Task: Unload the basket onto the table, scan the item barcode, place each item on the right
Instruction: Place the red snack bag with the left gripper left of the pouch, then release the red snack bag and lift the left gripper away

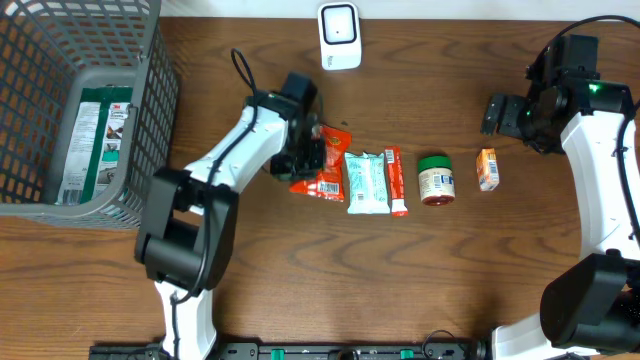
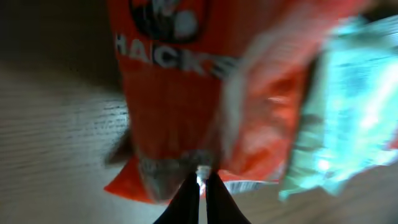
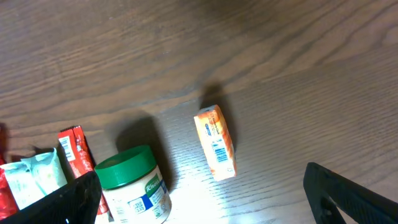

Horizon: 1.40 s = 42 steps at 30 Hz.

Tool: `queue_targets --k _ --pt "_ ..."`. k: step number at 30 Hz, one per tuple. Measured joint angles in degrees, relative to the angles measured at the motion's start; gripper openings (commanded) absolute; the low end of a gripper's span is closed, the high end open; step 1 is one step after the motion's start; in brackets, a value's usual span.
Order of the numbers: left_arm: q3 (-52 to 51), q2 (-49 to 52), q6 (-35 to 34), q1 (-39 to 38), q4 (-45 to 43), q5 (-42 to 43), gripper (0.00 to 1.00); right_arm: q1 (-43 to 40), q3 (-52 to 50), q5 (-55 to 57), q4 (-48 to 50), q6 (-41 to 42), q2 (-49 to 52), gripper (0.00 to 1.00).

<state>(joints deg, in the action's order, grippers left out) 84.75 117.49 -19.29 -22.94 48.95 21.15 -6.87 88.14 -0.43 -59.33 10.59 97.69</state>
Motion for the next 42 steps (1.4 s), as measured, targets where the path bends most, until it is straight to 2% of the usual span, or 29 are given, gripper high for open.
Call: queue_targets --k 10,18,23,29,33,35,38,42 --pt "-2.1 -0.3 1.3 0.0 -1.4 -0.3 0.08 0.0 0.0 0.0 0.0 0.0 0.0 0.99" --pt "-2.1 -6.7 1.3 0.0 -6.7 -0.5 0.08 0.0 0.0 0.0 0.0 0.0 0.0 0.99" --pt "-3.4 -6.1 1.3 0.0 -12.6 -0.5 0.08 0.0 0.0 0.0 0.0 0.0 0.0 0.99" --pt "-4.3 -0.3 1.4 0.0 -15.0 -0.3 0.08 0.0 0.0 0.0 0.0 0.0 0.0 0.99" --pt "-4.3 -0.5 1.4 0.0 -15.1 -0.3 0.13 0.0 0.0 0.0 0.0 0.0 0.0 0.99" --pt "-4.3 -1.2 1.5 0.0 -14.8 -0.5 0.17 0.0 0.0 0.0 0.0 0.0 0.0 0.99" --pt "-4.3 -3.8 1.6 0.0 -14.2 -1.2 0.38 0.0 0.0 0.0 0.0 0.0 0.0 0.99" --pt "-1.8 -12.9 1.5 0.4 -8.7 -4.4 0.61 0.0 0.0 0.0 0.0 0.0 0.0 0.99"
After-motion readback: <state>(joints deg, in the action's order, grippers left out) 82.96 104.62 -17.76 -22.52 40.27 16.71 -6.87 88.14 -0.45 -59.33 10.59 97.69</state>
